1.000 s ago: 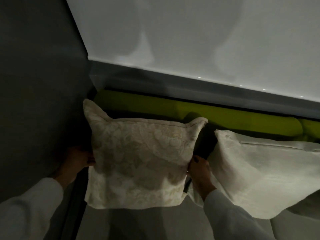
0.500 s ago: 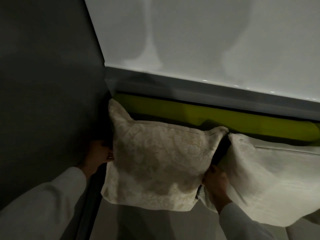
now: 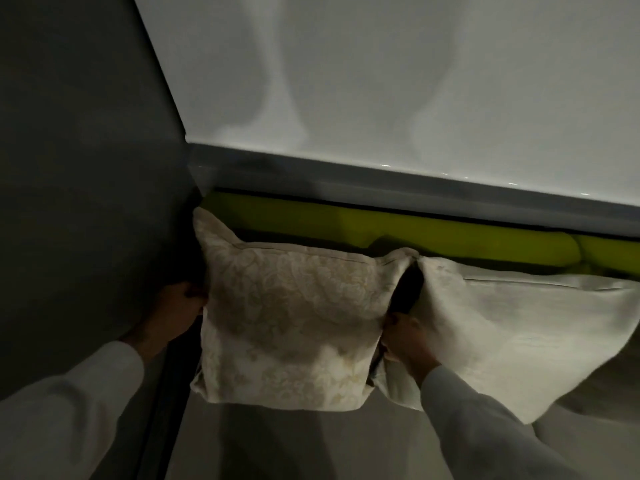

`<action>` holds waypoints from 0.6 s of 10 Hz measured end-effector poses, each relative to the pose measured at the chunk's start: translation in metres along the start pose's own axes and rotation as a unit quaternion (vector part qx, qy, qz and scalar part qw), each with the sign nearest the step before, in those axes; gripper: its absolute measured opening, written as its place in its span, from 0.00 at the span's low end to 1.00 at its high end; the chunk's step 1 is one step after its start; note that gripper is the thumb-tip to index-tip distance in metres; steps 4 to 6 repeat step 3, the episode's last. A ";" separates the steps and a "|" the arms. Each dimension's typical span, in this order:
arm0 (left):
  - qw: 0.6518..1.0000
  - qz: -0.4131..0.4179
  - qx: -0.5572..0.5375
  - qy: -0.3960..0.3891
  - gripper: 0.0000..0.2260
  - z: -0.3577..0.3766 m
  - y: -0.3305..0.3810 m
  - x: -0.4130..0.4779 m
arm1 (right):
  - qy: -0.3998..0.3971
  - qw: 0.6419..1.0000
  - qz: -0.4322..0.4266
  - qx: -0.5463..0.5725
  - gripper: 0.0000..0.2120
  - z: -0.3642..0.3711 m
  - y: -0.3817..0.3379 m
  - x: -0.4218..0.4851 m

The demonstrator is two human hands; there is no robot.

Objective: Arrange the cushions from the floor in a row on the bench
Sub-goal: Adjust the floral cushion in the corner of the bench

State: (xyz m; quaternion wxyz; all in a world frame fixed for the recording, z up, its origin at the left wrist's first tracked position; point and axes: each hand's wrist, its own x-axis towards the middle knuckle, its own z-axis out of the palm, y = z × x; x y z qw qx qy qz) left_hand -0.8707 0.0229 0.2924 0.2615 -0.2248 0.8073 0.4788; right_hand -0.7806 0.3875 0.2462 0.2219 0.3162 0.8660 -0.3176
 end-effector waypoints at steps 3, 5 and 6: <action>0.957 0.235 0.163 0.053 0.14 -0.017 0.051 -0.067 | 0.062 0.976 -0.166 -0.127 0.17 -0.077 -0.046 -0.079; 0.957 0.235 0.163 0.053 0.14 -0.017 0.051 -0.067 | 0.062 0.976 -0.166 -0.127 0.17 -0.077 -0.046 -0.079; 0.957 0.235 0.163 0.053 0.14 -0.017 0.051 -0.067 | 0.062 0.976 -0.166 -0.127 0.17 -0.077 -0.046 -0.079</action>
